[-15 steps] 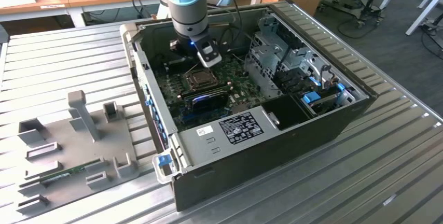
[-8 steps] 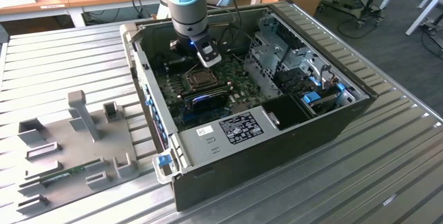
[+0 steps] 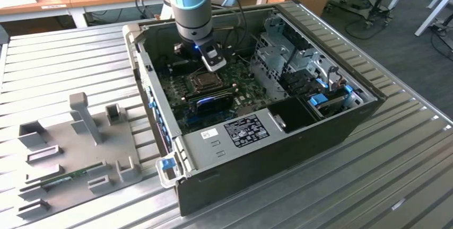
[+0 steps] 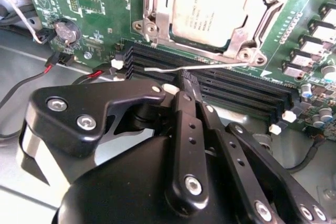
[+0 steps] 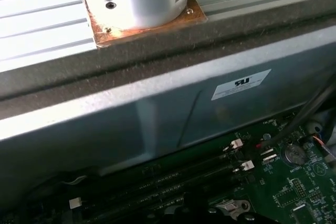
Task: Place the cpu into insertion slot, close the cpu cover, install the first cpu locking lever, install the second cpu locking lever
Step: 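Install the first cpu locking lever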
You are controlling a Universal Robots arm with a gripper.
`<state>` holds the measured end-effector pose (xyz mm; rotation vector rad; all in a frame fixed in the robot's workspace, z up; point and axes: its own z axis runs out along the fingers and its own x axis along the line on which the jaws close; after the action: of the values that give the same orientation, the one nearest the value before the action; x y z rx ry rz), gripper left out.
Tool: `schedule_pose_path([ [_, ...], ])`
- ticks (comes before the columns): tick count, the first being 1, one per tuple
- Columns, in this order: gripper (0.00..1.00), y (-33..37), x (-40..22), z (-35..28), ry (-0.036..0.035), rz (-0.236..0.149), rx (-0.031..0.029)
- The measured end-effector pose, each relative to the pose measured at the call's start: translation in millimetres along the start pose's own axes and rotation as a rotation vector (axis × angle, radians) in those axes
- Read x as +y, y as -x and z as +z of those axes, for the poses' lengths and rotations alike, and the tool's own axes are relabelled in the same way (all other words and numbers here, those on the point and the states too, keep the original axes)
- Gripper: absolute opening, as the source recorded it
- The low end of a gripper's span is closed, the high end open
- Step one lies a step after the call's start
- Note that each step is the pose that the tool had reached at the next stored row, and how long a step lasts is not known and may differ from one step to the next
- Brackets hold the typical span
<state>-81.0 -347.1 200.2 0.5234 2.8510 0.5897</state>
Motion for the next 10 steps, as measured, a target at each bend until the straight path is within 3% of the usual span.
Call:
schedule_pose_path([
  [10,0.1,5.0,-1.1,3.6,-0.0033,-0.001,-0.0008],
])
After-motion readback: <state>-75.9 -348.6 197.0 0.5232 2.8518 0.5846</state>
